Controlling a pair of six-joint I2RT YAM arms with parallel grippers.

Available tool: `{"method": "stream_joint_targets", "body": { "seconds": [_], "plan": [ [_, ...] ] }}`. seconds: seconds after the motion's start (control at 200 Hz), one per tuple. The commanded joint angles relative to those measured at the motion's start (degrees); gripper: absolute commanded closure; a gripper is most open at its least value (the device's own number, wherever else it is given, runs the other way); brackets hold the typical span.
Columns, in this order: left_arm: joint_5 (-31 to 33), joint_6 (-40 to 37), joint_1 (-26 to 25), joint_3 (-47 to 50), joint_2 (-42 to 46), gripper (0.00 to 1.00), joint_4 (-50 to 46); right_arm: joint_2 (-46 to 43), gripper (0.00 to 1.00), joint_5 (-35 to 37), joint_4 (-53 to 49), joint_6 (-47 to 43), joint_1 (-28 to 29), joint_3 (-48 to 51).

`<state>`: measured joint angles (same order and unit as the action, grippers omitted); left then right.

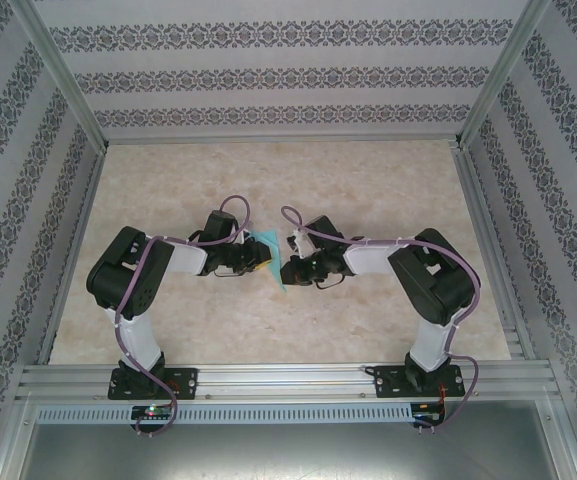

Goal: Fold a paper plane with a square sheet of paper (pick it up from the middle)
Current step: Fold the wing for the fifth time at the center of the table.

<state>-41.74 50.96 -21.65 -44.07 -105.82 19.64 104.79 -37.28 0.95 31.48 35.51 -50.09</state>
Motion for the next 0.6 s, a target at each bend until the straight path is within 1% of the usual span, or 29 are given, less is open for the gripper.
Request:
{"method": "stream_joint_targets", "body": {
  "seconds": [0.0,0.085,0.17,0.365,0.47,0.6],
  "plan": [
    [2.9,-1.1,-0.4,-0.1,-1.9,0.79,-3.9,2.0,0.92,0.8,-2.2,-1.0,0.7,0.3],
    [3.0,-1.1,-0.4,-0.1,-1.9,0.79,-4.0,2.0,0.92,1.5,-3.1,-1.2,0.7,0.1],
    [3.1,-1.1,-0.5,-0.1,-1.8,0.79,-4.0,0.8,0.9,1.9,-3.7,-1.5,0.6,0.1],
    [3.4,-1.2,-0.4,-0.5,-2.0,0.79,-4.8,-5.5,0.8,4.8,-6.5,-2.6,0.6,-0.1],
    [3.7,-1.1,-0.4,-0.7,-1.9,0.79,-5.5,-8.0,0.81,7.8,-7.8,-3.5,1.1,-0.1],
    [4.0,-0.5,-0.5,-1.3,-1.8,0.8,-6.7,-8.1,0.85,10.9,-9.6,-4.3,3.3,-2.2]
  ]
}}
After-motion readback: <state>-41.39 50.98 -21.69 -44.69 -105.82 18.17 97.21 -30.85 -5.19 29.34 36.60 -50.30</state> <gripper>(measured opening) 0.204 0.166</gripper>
